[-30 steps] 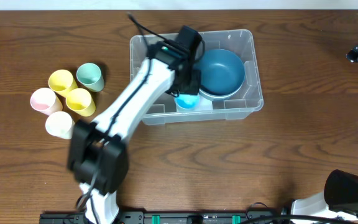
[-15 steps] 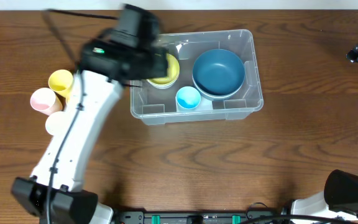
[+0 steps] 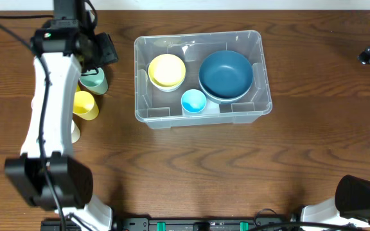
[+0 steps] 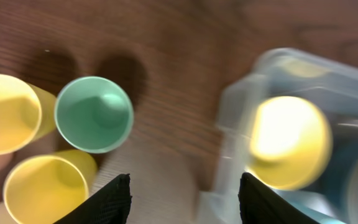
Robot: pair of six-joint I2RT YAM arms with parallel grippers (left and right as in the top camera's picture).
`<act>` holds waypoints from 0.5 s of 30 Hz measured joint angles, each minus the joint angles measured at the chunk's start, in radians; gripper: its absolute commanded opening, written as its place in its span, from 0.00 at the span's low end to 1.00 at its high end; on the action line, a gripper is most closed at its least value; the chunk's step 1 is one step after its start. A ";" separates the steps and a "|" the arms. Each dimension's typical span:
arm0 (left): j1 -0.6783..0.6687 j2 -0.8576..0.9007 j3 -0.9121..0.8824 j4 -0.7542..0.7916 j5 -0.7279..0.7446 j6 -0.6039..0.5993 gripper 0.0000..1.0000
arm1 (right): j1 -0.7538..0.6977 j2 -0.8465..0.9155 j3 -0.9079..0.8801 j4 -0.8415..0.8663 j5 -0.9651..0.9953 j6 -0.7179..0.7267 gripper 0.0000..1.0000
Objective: Pack container
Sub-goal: 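Move the left gripper back to the mint cup and grasp it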
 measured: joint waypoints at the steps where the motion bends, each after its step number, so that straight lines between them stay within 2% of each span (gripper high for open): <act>1: 0.000 0.024 0.000 0.006 -0.023 0.012 0.57 | 0.000 0.000 0.000 0.000 0.000 0.000 0.99; 7: 0.000 0.169 0.000 0.031 -0.125 0.072 0.56 | 0.000 0.000 0.000 0.000 0.000 0.000 0.99; 15: 0.002 0.273 0.000 0.058 -0.164 0.084 0.56 | 0.000 0.000 0.000 0.000 0.000 0.000 0.99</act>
